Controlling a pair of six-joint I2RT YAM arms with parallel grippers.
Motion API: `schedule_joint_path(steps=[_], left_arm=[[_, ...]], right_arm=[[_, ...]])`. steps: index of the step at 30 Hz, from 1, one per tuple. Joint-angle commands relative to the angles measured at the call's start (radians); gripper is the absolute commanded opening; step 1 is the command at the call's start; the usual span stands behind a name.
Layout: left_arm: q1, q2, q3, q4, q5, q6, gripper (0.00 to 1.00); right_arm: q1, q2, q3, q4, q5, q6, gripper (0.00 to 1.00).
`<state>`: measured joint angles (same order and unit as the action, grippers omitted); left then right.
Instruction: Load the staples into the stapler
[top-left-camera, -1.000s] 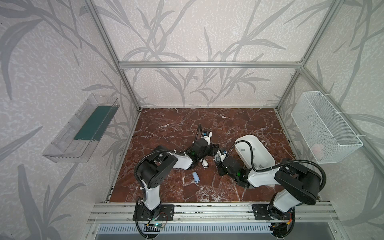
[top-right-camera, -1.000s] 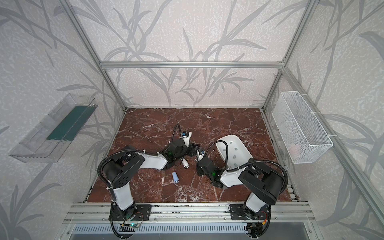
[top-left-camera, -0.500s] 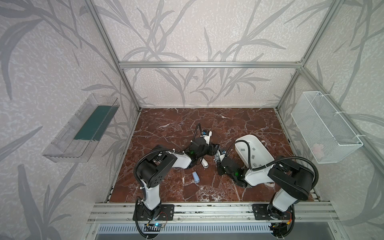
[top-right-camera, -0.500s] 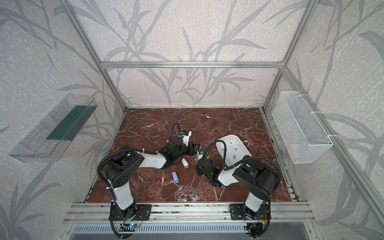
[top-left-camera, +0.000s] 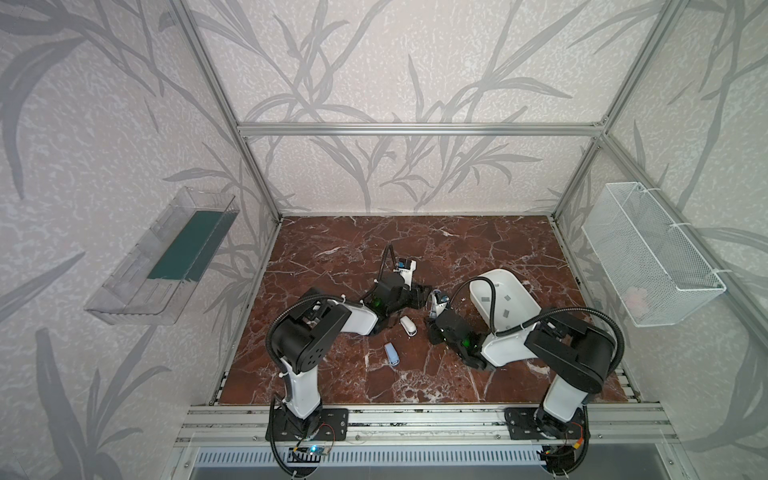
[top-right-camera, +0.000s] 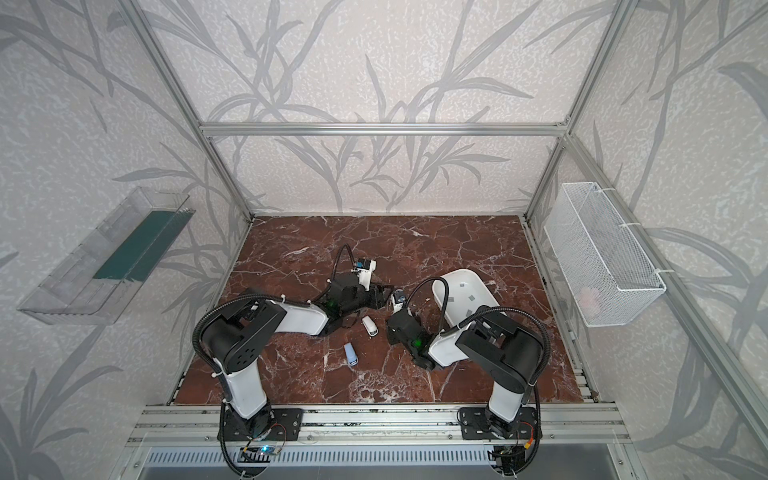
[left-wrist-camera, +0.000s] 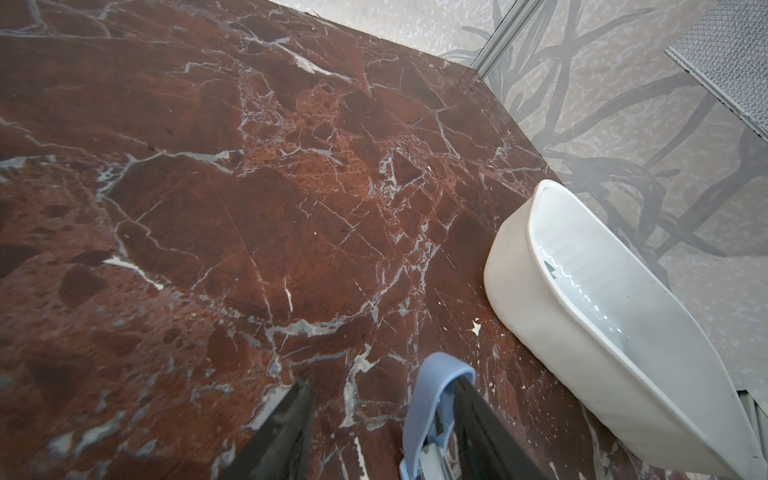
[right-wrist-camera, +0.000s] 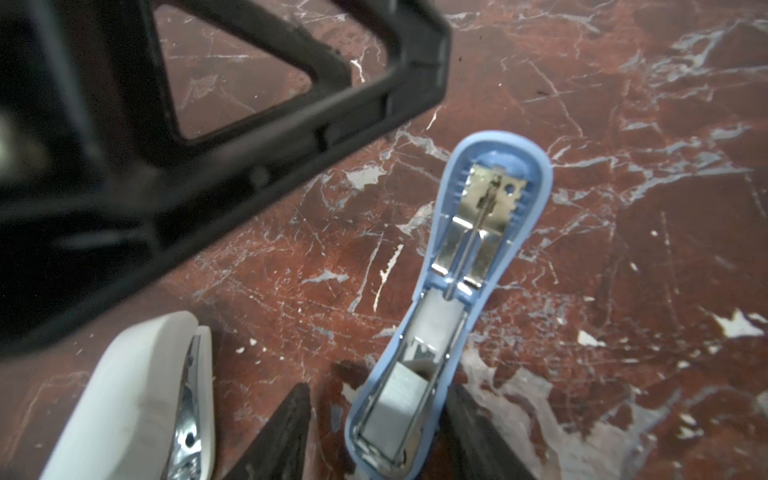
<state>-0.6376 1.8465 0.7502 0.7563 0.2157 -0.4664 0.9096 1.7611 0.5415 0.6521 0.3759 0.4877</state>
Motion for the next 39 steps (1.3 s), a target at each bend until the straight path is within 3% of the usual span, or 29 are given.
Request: schedule_joint_path(steps=[1, 4, 8, 15, 27, 31, 36, 39], left_arm=[[0.008, -0.031, -0.013, 0.012, 0.010, 0.009, 0.56], [0.010, -0.032, -0.013, 0.016, 0.027, 0.017, 0.56], [0.008, -0.018, -0.006, 0.041, 0.073, 0.016, 0.56], [0.008, 0.028, 0.011, 0.096, 0.137, 0.000, 0.56], [0.009, 0.102, 0.046, 0.076, 0.052, 0.017, 0.57], [0.007, 0.106, 0.056, 0.095, 0.129, 0.002, 0.57], [-0.010, 0.093, 0.005, 0.242, 0.200, 0.001, 0.49], [-0.023, 0.097, -0.020, 0.300, 0.222, 0.023, 0.40]], right_arm=[[-0.002, 0.029, -0.001, -0.005, 0.045, 0.024, 0.41], [-0.002, 0.023, -0.012, -0.004, 0.040, 0.019, 0.32], [-0.002, 0.014, -0.048, 0.046, 0.024, -0.005, 0.28], [-0.002, 0.018, -0.086, 0.170, -0.038, -0.089, 0.26], [-0.002, 0.034, -0.106, 0.229, -0.079, -0.140, 0.21], [-0.002, 0.041, -0.097, 0.216, -0.091, -0.143, 0.20], [-0.002, 0.071, -0.095, 0.258, -0.075, -0.135, 0.20], [-0.002, 0.088, -0.093, 0.280, -0.080, -0.130, 0.20]])
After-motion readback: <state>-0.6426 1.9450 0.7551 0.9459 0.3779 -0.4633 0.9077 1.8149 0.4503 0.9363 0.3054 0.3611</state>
